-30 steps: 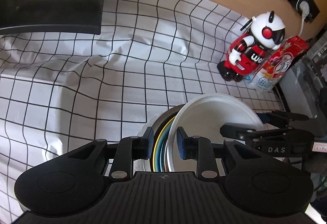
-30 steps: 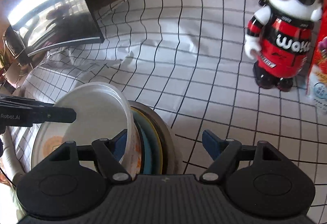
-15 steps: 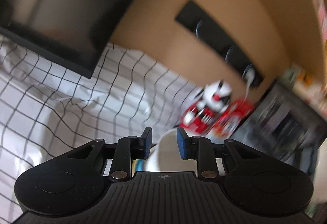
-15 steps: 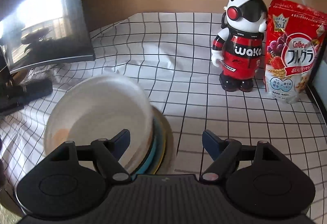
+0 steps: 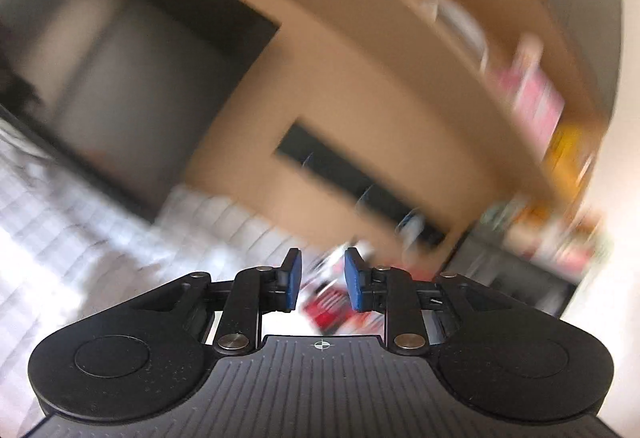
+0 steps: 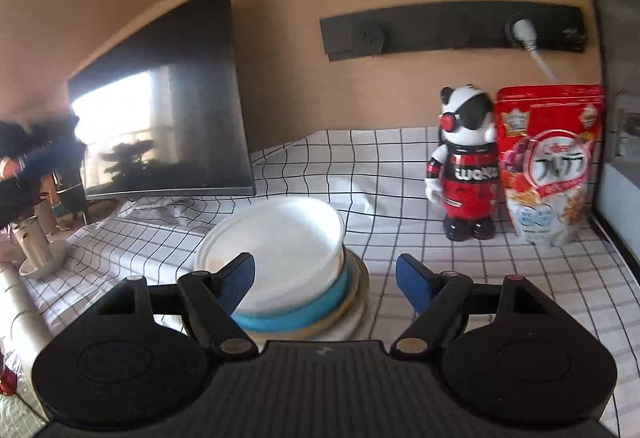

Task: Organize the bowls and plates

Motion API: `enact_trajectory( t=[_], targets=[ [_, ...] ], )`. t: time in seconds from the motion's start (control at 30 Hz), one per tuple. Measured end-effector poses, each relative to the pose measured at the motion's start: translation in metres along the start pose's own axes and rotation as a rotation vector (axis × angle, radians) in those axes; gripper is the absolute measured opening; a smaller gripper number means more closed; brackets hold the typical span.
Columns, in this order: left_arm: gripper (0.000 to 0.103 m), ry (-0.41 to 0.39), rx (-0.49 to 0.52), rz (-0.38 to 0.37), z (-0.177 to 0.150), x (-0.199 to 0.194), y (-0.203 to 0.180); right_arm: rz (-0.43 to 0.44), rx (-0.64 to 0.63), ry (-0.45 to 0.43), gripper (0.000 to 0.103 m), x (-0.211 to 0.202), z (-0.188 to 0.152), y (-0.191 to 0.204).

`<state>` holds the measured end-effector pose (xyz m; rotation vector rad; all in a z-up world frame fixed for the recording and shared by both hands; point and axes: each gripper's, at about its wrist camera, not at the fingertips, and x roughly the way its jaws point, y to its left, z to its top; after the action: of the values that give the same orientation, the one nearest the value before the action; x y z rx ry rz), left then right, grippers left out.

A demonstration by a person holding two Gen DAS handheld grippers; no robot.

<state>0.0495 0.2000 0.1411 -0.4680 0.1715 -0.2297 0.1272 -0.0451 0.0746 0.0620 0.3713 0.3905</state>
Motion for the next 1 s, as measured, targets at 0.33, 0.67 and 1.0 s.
enact_trajectory(
  t=[0.33, 0.67, 1.0],
  targets=[
    [0.027, 0.181, 0.197, 0.303, -0.127, -0.028, -0.053, -0.076, -0.039, 0.040, 0.078, -0.066, -0.104, 0.015],
    [0.021, 0.263, 0.296, 0.406, -0.203, -0.060, -0.060, -0.093, -0.064, 0.073, 0.078, -0.085, -0.157, 0.025],
    [0.020, 0.261, 0.331, 0.454, -0.218, -0.071, -0.070, -0.074, -0.081, 0.049, 0.079, -0.093, -0.163, 0.032]
  ],
)
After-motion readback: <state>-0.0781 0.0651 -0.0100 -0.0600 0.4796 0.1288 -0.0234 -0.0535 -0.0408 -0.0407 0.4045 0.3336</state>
